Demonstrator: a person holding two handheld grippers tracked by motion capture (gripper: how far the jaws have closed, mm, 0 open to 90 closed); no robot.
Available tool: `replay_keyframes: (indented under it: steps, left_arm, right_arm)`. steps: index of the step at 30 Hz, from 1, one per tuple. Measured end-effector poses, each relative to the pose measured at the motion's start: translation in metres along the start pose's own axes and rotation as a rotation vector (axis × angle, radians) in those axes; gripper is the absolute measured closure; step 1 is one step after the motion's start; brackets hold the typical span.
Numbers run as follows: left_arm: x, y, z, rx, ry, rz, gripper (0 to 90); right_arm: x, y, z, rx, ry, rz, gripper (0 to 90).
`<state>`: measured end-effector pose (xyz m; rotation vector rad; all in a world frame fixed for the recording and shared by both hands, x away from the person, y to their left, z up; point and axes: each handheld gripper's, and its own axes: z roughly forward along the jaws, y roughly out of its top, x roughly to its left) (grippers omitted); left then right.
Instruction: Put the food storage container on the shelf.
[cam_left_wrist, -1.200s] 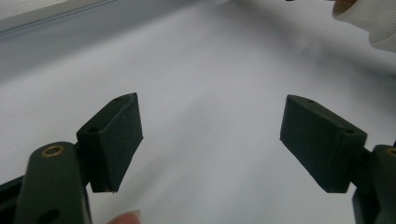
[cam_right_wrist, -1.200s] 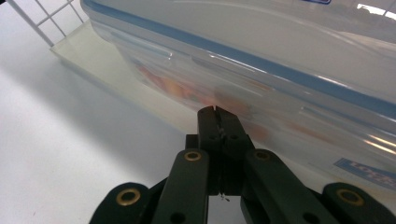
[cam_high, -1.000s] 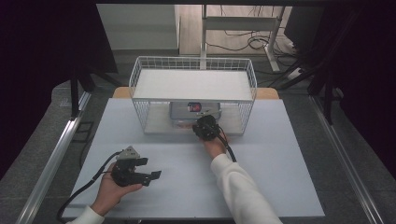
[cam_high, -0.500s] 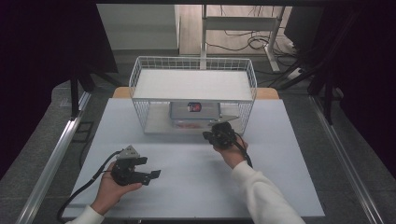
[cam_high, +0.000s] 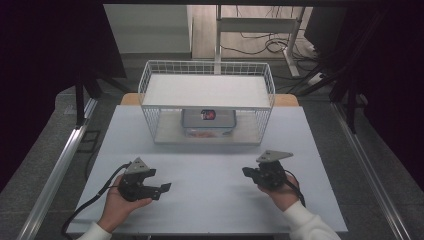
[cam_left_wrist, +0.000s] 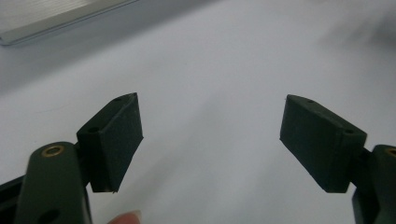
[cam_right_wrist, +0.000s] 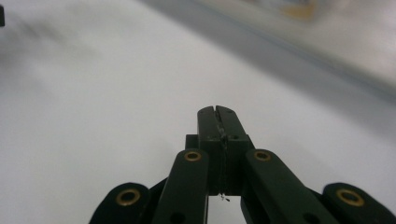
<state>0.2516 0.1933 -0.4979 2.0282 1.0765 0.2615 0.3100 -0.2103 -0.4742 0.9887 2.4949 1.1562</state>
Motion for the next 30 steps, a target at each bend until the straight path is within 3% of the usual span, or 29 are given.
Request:
replay_keyframes:
  steps: [1,7,9,11,12,15,24,30]
  left_arm:
    - [-0.001,0.0,-0.001,-0.001,0.003,0.008,20.7]
    - [-0.001,0.0,-0.005,-0.014,0.006,0.014,20.8]
    - [-0.001,0.0,-0.005,-0.022,-0.001,0.012,20.8]
    - [0.0,0.001,-0.004,-0.021,-0.003,0.008,20.8]
    - [0.001,0.001,-0.003,-0.023,-0.007,0.003,20.9]
    - [0.002,0.002,-0.002,-0.021,-0.014,-0.001,20.9]
    - [0.005,0.004,-0.001,-0.026,-0.016,-0.007,21.1]
    - [0.004,0.003,0.0,-0.014,-0.009,0.006,20.9]
  right_arm:
    - [-0.004,-0.013,-0.012,0.003,0.01,0.054,89.1]
    - [-0.006,-0.031,-0.034,-0.012,-0.025,0.108,89.0]
    - [-0.007,-0.041,-0.042,-0.018,-0.022,0.135,77.4]
    - [-0.006,-0.044,-0.044,-0.034,-0.024,0.119,55.5]
    - [-0.006,-0.044,-0.044,-0.047,-0.025,0.121,48.5]
    - [-0.005,-0.042,-0.043,-0.073,-0.03,0.13,36.6]
    - [-0.012,-0.048,-0.044,-0.063,-0.076,0.126,29.2]
    - [-0.016,-0.044,-0.041,-0.081,-0.073,0.118,25.8]
